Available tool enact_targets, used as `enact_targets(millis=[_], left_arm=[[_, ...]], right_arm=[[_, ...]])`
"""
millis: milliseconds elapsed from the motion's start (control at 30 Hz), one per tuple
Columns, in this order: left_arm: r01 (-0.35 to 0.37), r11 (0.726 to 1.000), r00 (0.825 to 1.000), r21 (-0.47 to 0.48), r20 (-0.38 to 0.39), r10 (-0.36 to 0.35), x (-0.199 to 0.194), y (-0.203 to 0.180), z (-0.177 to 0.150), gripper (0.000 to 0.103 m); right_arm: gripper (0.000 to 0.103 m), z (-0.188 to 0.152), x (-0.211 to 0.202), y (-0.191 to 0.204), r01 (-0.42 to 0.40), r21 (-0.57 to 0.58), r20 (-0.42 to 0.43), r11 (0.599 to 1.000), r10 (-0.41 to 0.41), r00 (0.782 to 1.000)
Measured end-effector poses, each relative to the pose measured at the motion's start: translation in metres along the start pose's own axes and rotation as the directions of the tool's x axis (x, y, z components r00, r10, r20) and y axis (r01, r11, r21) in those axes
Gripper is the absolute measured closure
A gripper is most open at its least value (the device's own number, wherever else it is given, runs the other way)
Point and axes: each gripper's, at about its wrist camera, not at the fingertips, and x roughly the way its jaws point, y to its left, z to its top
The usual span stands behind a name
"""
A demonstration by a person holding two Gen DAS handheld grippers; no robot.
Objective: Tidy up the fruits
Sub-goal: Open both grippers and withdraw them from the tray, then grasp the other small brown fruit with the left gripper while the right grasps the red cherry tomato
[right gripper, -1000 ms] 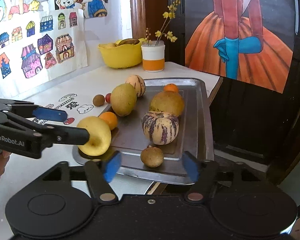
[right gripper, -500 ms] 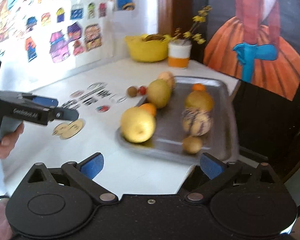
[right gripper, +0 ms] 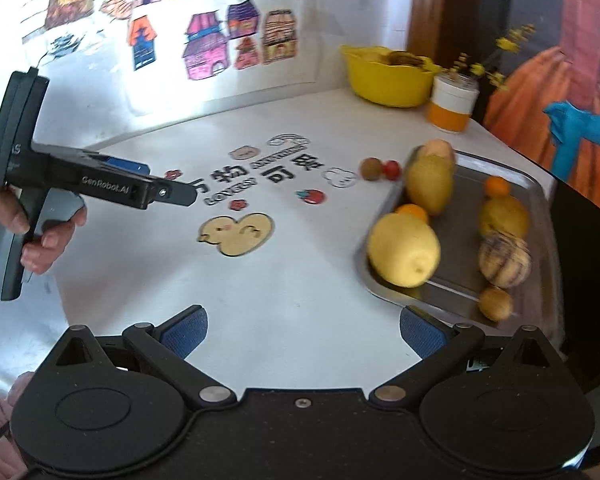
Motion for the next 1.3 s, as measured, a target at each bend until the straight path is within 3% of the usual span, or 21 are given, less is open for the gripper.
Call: enact_targets(millis=[333, 567, 667, 933, 1200, 1300], left_arm=[[-0.048, 0.999, 0.999, -0.005, -0.005, 0.048, -0.006, 0.025, 0.004, 0.001], [-0.078, 0.994, 0.996, 0.078, 0.042, 0.075, -0.005, 0.015, 0.028, 0.001], [-0.068, 0.991, 0.995, 0.118, 0.081, 0.059, 0.004, 0.003, 0.042, 0.001], [0.020, 0.960, 0.993, 0.278, 0.108, -0.052, 0.057, -0.044, 0.070, 0.001], [0.109, 0.896, 0.990, 0.431, 0.035, -0.137, 0.120, -0.075, 0.079, 0.001], [0.122, 0.879, 0.990, 0.461, 0.007, -0.141, 0.137, -0.077, 0.079, 0.008]], right_arm=[[0.001, 0.033, 0.016, 0.028, -0.042, -0.111, 0.015, 0.993, 0.044, 0.999], [0.001, 0.087, 0.011, 0.012, 0.040, -0.305, 0.193, 0.952, 0.021, 0.981], [0.001, 0.115, 0.019, -0.006, 0.064, -0.403, 0.223, 0.913, 0.030, 0.974], [0.001, 0.145, 0.077, -0.042, 0.061, -0.668, 0.105, 0.742, 0.013, 0.994], [0.017, 0.141, 0.142, -0.066, 0.019, -0.726, 0.006, 0.687, -0.021, 1.000], [0.025, 0.139, 0.158, -0.068, 0.009, -0.737, -0.018, 0.676, -0.032, 0.999]])
